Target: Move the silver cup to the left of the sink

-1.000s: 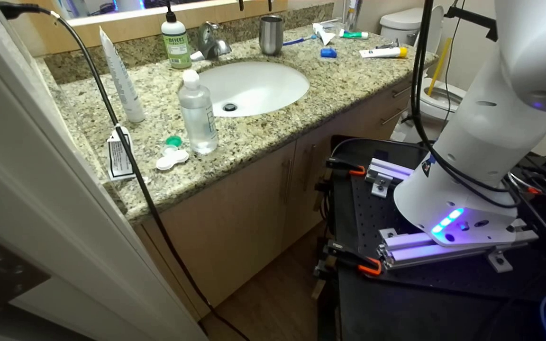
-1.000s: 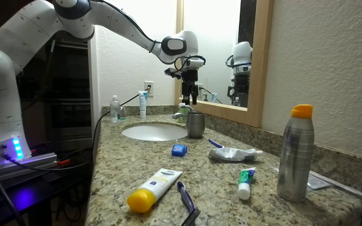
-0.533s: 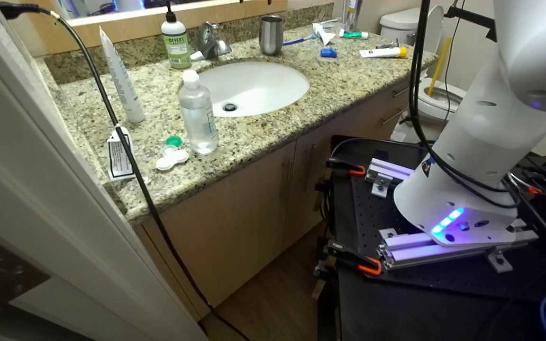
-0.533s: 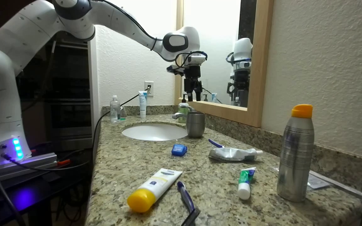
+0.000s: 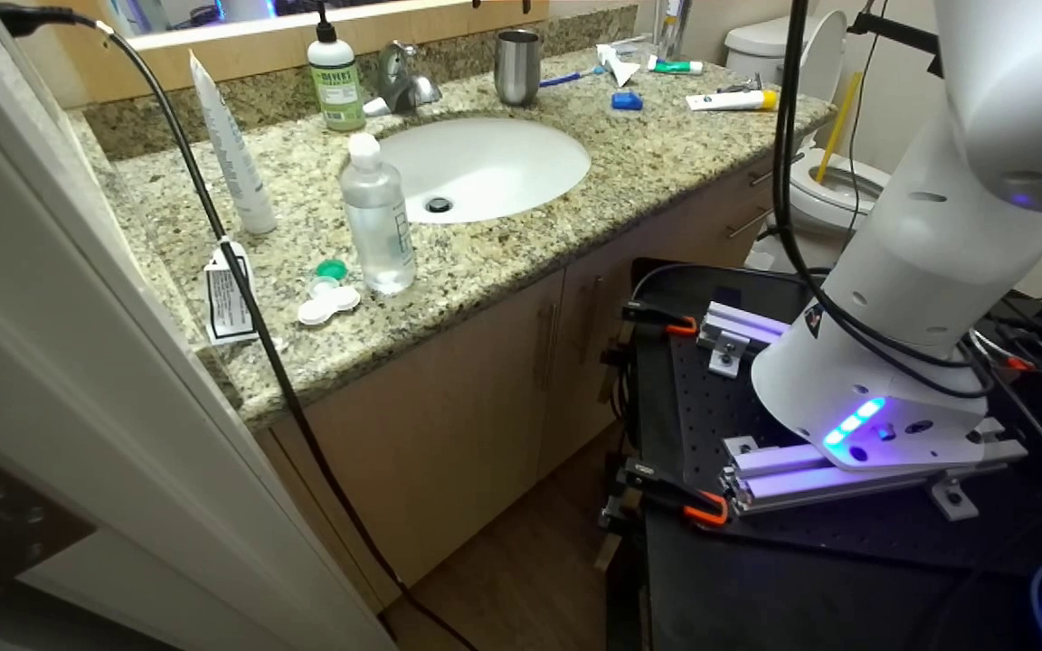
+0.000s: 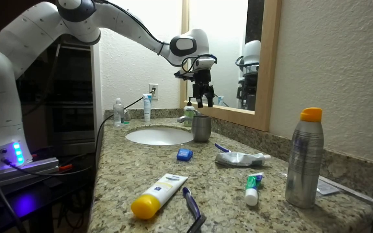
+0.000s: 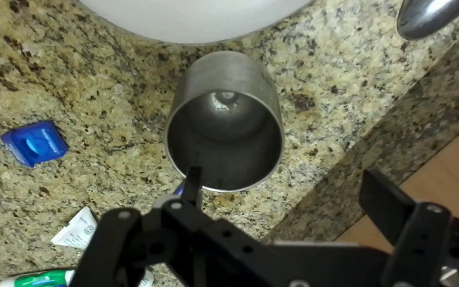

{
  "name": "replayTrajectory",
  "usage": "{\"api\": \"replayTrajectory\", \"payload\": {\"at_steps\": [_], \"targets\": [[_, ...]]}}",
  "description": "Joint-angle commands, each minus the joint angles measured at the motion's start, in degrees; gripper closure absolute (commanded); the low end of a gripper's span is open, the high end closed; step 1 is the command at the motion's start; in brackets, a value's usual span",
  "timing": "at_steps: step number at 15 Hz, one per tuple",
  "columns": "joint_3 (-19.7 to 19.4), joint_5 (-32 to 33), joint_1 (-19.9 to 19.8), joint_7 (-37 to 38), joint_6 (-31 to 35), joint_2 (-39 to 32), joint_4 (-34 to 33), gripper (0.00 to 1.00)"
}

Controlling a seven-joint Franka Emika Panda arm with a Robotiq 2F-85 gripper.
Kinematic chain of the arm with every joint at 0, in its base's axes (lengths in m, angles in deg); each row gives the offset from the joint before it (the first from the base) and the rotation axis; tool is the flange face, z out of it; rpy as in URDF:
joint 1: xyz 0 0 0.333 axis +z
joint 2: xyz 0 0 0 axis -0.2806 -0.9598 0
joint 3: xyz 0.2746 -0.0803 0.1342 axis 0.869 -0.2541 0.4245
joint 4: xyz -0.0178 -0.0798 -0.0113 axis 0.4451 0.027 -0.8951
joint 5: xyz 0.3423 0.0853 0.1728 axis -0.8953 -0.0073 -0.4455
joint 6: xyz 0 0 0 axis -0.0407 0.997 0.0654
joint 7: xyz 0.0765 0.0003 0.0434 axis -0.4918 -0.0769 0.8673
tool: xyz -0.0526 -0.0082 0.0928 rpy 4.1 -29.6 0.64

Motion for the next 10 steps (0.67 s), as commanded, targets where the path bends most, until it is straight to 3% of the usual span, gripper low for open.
{"api": "replayTrajectory", "payload": {"at_steps": [1,10], "targets": [[0.0,0.0,-0.05,0.03,0.0,-0.12,-0.1,0.0],[1.59,2.45,-0.1,5.48,-1.26,-7.14,-3.61,0.0]]}}
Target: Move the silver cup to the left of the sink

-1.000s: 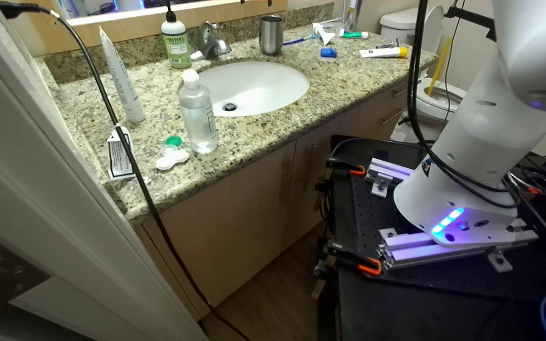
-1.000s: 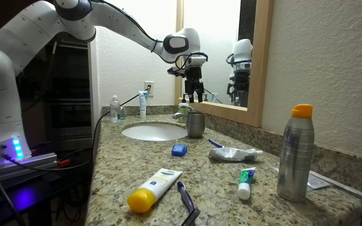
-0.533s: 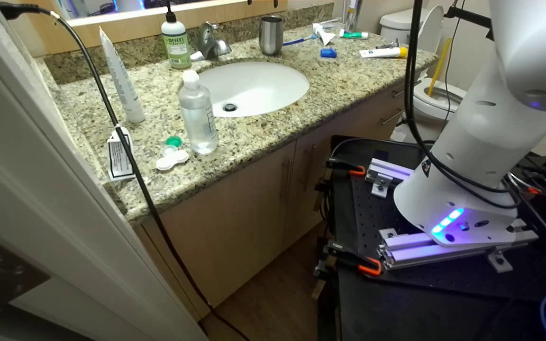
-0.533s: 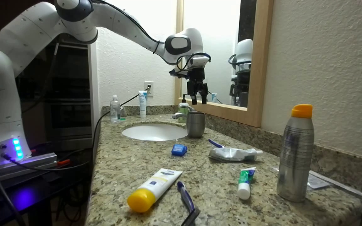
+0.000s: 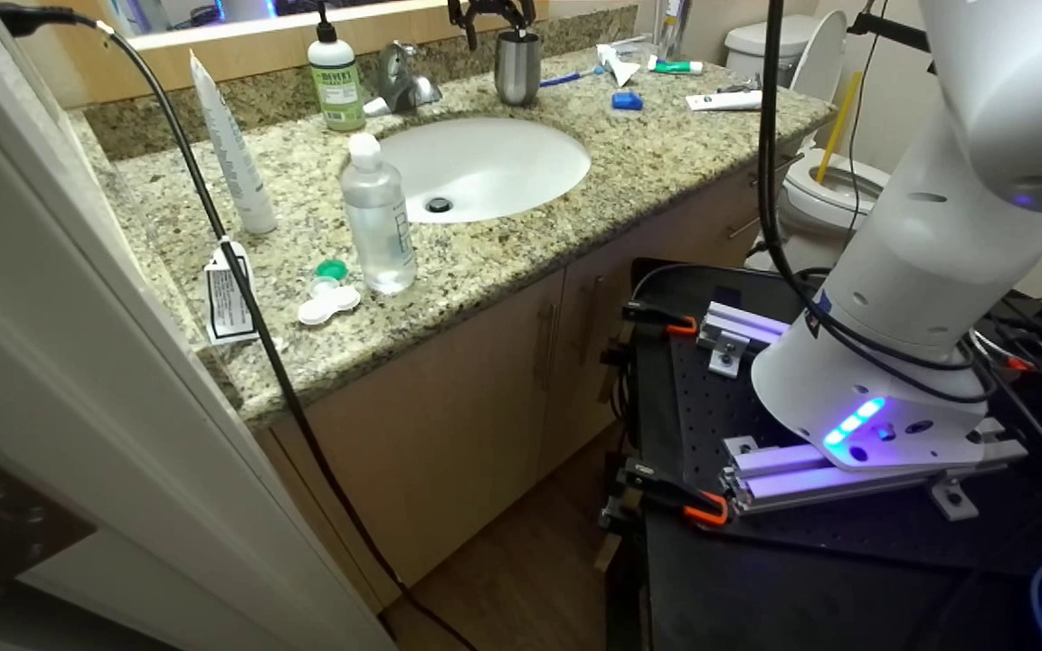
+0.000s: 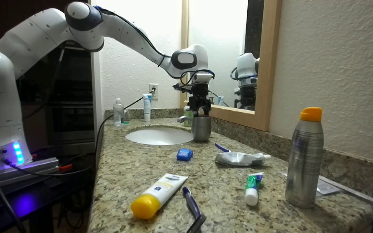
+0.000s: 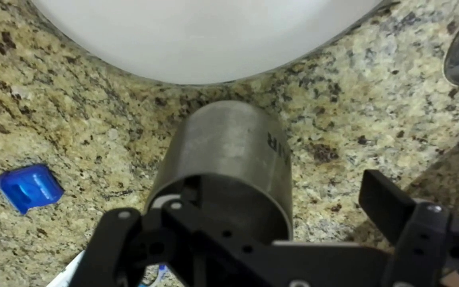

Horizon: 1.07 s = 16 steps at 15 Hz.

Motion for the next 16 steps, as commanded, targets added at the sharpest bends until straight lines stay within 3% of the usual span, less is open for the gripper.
{"api": "replayTrajectory", "payload": {"at_steps": [1,2,6,12,14,16], "targets": [[0.63,0.5,-1.29,1.2,-0.55,-2.32,-3.34,0.25],[0.63,0.58,-1.38,1.23,-0.79,-2.73,-3.91,0.26],[1.07,0.17,-2.1,0.93,-2.1,-3.83,-5.74,0.54],[2.2,0.34,-4.2,0.22,-10.53,-6.65,-11.3,0.95],[2.35,0.95,-3.99,-0.32,-9.23,-6.91,-11.38,1.0],[0.75,1.2,-2.53,-2.15,-9.03,-2.75,-9.69,0.98]]}}
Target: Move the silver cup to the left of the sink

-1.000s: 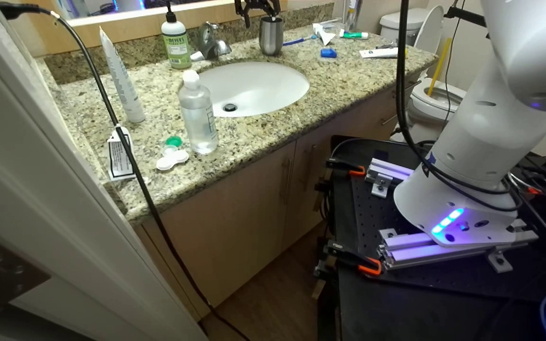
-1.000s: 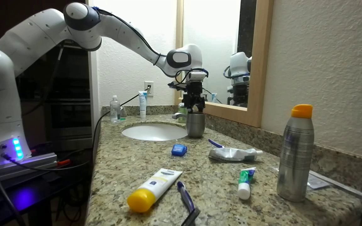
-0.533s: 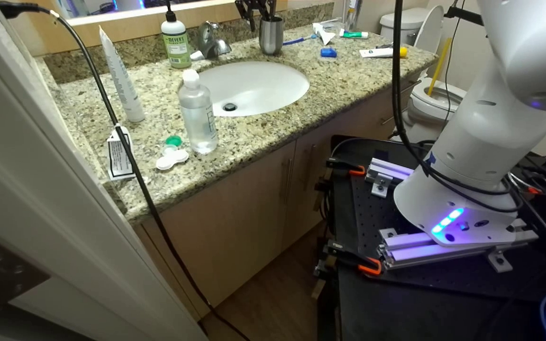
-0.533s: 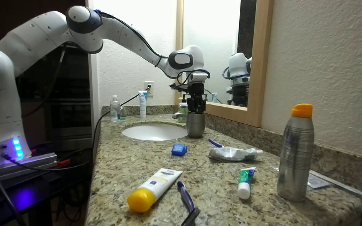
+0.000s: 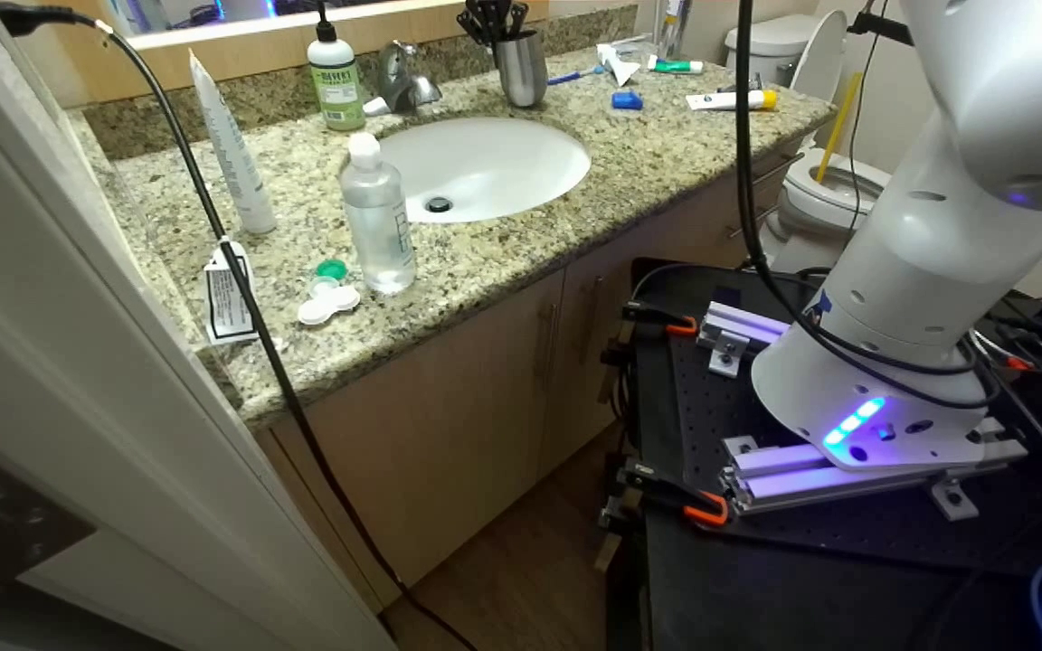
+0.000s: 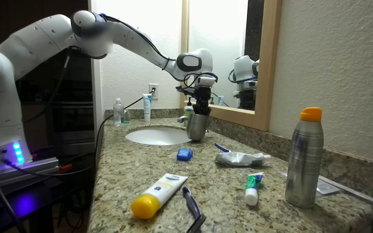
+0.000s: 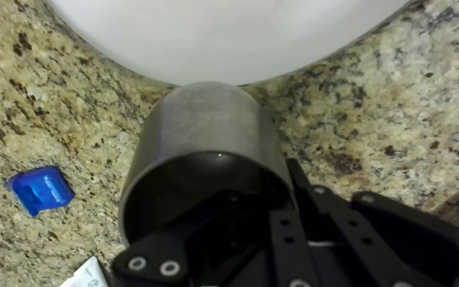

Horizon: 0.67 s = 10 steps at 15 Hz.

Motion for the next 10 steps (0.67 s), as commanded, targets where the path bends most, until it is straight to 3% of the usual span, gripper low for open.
{"api": "replayTrajectory", "payload": {"at_steps": [1,6,10], "targets": [[-0.78,1.38,0.95,-3.46,-0.98,6.01,0.67,0.98],[-0.28,2.24,2.68,-15.62,0.97,18.81,6.2,0.98],[-0.15,3.67,6.35,-26.43,2.51,31.31,16.08,0.98]]}}
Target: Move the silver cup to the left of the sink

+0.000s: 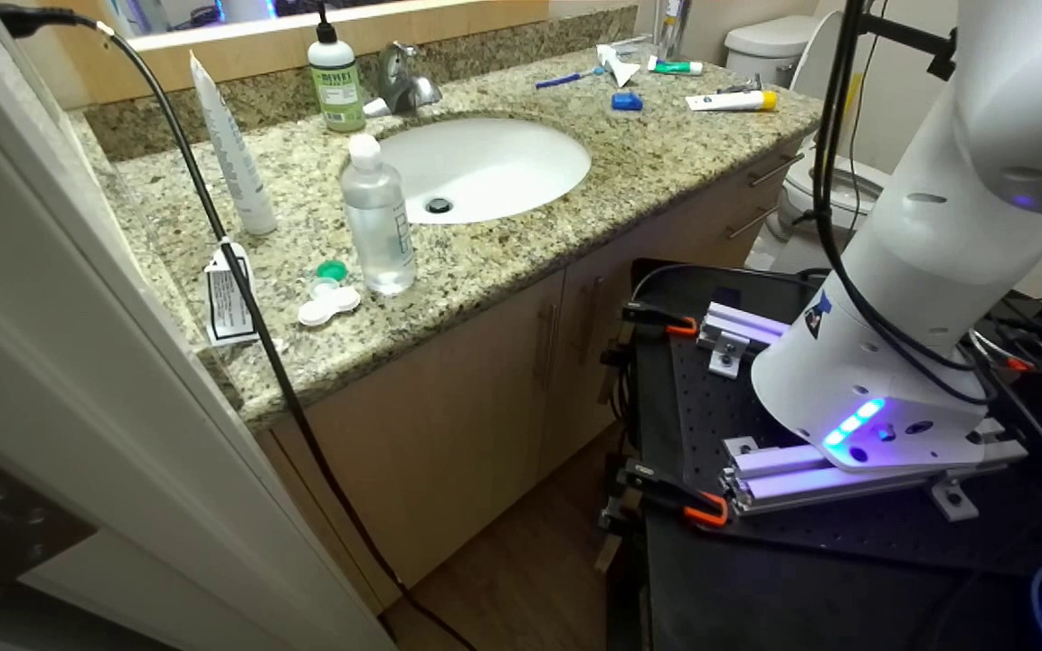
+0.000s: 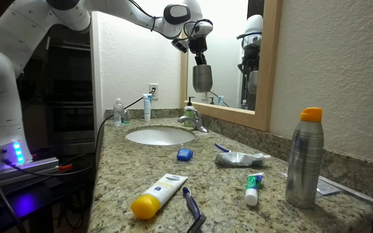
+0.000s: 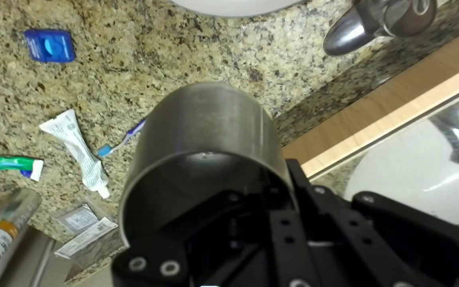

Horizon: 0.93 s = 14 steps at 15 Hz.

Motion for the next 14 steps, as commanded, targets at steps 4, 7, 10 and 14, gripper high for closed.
{"api": "replayTrajectory", "payload": {"at_steps": [4,7,10,14], "targets": [[1.34,5.38,6.94,-15.21,2.92,21.41,21.7,0.98],[3.14,7.94,8.21,-21.36,2.68,29.81,29.84,0.98],[3.38,6.19,7.64,-21.29,0.3,27.8,26.64,0.93],[3.65,6.18,7.83,-22.88,0.64,31.87,30.58,0.98]]}}
